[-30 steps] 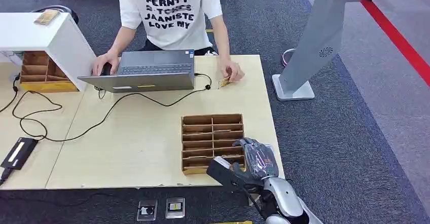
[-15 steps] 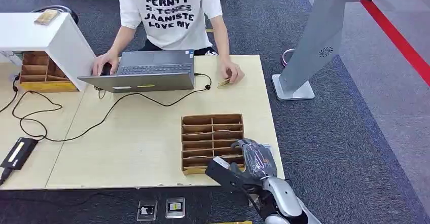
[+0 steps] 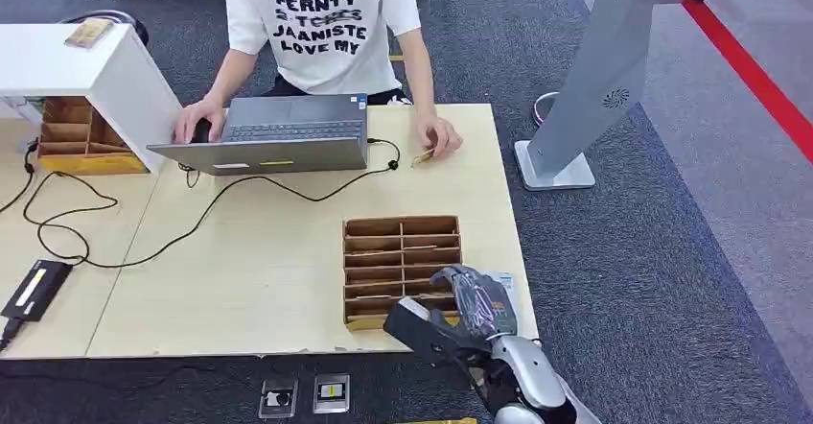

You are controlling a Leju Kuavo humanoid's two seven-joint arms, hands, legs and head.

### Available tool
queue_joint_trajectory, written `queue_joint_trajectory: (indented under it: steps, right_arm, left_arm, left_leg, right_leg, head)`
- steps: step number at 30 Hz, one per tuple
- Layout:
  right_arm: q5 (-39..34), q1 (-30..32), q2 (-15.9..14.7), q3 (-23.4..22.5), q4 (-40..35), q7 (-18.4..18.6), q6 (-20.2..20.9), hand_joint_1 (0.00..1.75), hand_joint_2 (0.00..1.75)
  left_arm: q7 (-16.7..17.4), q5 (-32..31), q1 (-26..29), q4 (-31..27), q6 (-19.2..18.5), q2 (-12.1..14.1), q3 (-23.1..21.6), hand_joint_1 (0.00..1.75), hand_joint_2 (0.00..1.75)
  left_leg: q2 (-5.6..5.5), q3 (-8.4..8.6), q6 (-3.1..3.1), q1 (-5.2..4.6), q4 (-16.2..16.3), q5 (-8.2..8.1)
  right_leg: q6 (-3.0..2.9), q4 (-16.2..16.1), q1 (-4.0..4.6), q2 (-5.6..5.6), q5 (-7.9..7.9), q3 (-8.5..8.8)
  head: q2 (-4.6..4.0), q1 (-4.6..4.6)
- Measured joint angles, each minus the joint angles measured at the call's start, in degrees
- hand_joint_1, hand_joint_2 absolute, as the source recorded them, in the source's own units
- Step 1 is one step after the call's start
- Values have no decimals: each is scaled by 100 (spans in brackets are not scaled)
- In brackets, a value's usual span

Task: Pass the card to the sensor for recognition and then transmit it.

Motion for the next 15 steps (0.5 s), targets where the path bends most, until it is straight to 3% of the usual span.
queue_joint_trajectory:
  steps: [3, 15]
  right_arm:
    - [-52, -14, 42, 2, 57, -50, -44, 87, 175]
    - [-277, -82, 146, 7, 406, -183, -243, 91, 175]
  left_arm:
    - [0, 0, -1, 0, 2, 0, 4, 0, 0]
    - [0, -13, -1, 0, 4, 0, 7, 0, 0]
  left_leg:
    - [0, 0, 0, 0, 0, 0]
    - [0, 0, 0, 0, 0, 0]
  right_leg:
    - [0, 0, 0, 0, 0, 0]
    - [0, 0, 0, 0, 0, 0]
  head:
    - [0, 0]
    - [0, 0]
